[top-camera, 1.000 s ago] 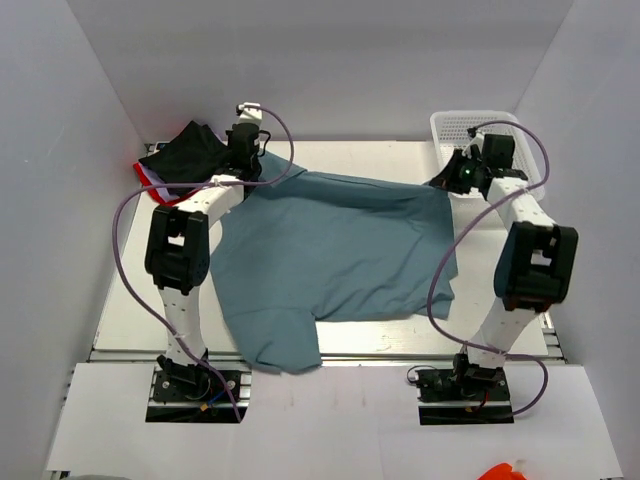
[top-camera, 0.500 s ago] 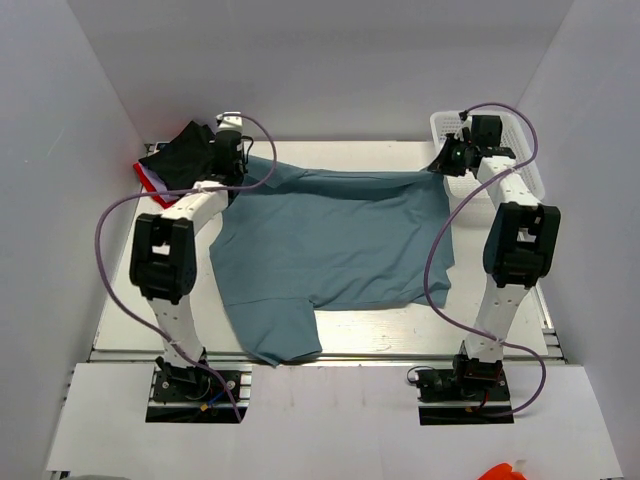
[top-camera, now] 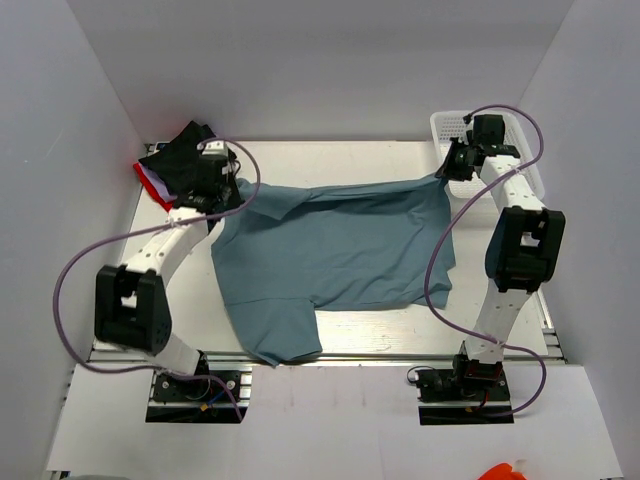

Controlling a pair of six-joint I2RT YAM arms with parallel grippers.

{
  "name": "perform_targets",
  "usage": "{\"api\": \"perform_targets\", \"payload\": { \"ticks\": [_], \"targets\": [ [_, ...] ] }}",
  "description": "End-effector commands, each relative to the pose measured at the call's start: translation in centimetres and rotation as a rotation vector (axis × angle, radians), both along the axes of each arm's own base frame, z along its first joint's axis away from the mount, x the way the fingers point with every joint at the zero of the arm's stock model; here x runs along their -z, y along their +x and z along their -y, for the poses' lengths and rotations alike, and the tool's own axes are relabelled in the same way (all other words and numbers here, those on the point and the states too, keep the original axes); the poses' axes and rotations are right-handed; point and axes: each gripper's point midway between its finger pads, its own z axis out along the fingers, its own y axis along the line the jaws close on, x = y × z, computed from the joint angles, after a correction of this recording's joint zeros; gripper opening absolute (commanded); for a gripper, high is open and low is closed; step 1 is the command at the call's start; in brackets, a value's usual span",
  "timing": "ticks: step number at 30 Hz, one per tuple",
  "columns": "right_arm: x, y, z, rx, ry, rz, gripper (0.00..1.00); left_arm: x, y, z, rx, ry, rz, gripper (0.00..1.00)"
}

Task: Fold and stack the t-shirts
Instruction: Fold the flattened tshirt in 1/3 of the way

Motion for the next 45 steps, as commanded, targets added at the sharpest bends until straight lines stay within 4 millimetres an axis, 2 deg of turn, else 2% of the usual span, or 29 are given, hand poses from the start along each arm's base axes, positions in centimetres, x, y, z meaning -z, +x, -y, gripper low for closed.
{"api": "perform_targets", "payload": {
  "ticks": [1,2,3,4,8,9,11,12,17,18,19,20,22,23,25,26,27,28,29,30,31,34,36,39,40,41,42,43,45],
  "targets": [
    [-3.9,-0.3,1.2,0.005,-0.055,0.075,0.0,-0.1,-4.5,1.3,0.016,-0.109,-0.065,0.0],
    [-3.8,-0.6,1.2,0.006,-0.059,0.068,0.0,0.1,-5.5,1.3,0.013,-0.123,-0.085,0.0],
    [-3.6,-0.6,1.4,0.007,-0.063,0.062,0.0,-1.0,-6.3,1.5,0.026,-0.149,-0.058,0.0],
    [-3.7,-0.7,1.3,0.005,-0.067,0.059,0.0,-0.5,-7.3,2.2,0.064,-0.175,-0.076,0.0],
    [-3.5,-1.1,1.7,0.008,-0.08,0.047,0.0,-1.6,-8.9,2.6,0.105,-0.206,-0.054,0.0],
    [-3.5,-1.1,1.7,0.01,-0.082,0.048,0.0,-0.5,-9.8,2.4,0.1,-0.199,-0.099,0.0],
    [-3.1,-1.5,1.8,0.009,-0.09,0.03,0.0,0.3,-10.6,1.9,0.075,-0.191,-0.122,0.0],
    [-2.9,-1.6,1.9,0.01,-0.092,0.026,0.0,1.5,-11.3,2.0,0.081,-0.193,-0.153,0.0],
    [-1.7,-2.3,2.5,0.035,-0.121,-0.009,0.0,4.1,-14.2,3.6,0.181,-0.256,-0.232,0.02],
    [-1.4,-2.5,2.8,0.056,-0.133,-0.023,0.0,4.9,-15.4,4.5,0.233,-0.274,-0.259,0.14],
    [-1.5,-2.6,3.1,0.071,-0.141,-0.022,0.0,4.9,-16.0,4.7,0.26,-0.283,-0.261,0.2],
    [-1.9,-3.0,3.5,0.092,-0.154,-0.018,0.11,4.9,-16.4,5.0,0.277,-0.296,-0.264,0.27],
    [-1.0,-3.8,4.4,0.135,-0.188,-0.043,0.33,5.5,-17.6,5.0,0.283,-0.304,-0.297,0.48],
    [-1.7,-4.5,4.6,0.156,-0.191,-0.031,0.37,5.0,-17.9,4.9,0.285,-0.304,-0.285,0.62],
    [-2.1,-5.1,5.4,0.199,-0.223,-0.019,0.5,4.7,-17.9,4.5,0.266,-0.288,-0.273,0.68],
    [-2.4,-5.5,5.5,0.212,-0.227,-0.013,0.61,4.1,-17.7,4.5,0.269,-0.289,-0.255,0.71],
    [-2.5,-5.7,5.2,0.197,-0.219,-0.008,0.62,3.5,-17.1,4.4,0.263,-0.283,-0.225,0.74],
    [-3.2,-5.9,5.1,0.193,-0.217,0.01,0.62,3.1,-16.4,4.3,0.255,-0.276,-0.197,0.93],
    [-3.5,-6.1,5.0,0.191,-0.213,0.017,0.62,2.0,-15.6,4.2,0.246,-0.269,-0.157,0.94],
    [-4.8,-6.2,4.6,0.183,-0.201,0.053,0.64,2.2,-15.0,4.1,0.237,-0.263,-0.156,0.94],
    [-4.6,-6.3,4.5,0.177,-0.191,0.058,0.64,1.2,-13.8,3.9,0.219,-0.249,-0.118,0.96],
    [-5.9,-6.7,3.7,0.146,-0.167,0.096,0.65,0.7,-11.3,3.6,0.193,-0.245,-0.086,1.0],
    [-6.3,-6.7,3.6,0.124,-0.178,0.107,0.65,0.9,-8.5,4.2,0.19,-0.257,-0.062,1.0],
    [-6.9,-6.8,1.9,0.054,-0.126,0.126,0.67,2.9,-4.1,4.7,0.173,-0.231,-0.092,1.0],
    [-6.8,-7.0,1.2,0.03,-0.112,0.128,0.67,1.9,-1.8,5.2,0.177,-0.235,-0.061,1.0],
    [-6.6,-7.1,0.8,0.014,-0.1,0.123,0.67,2.9,-0.8,5.4,0.173,-0.231,-0.089,1.0],
    [-6.4,-7.2,0.4,0.001,-0.092,0.121,0.67,6.4,0.5,5.4,0.163,-0.229,-0.165,1.0],
    [-5.6,-7.5,-0.6,-0.033,-0.082,0.107,0.67,5.9,2.5,5.8,0.166,-0.231,-0.147,1.0],
    [-4.9,-7.9,-2.0,-0.082,-0.052,0.092,0.67,8.2,4.0,6.6,0.187,-0.236,-0.189,1.0]
  ]
}}
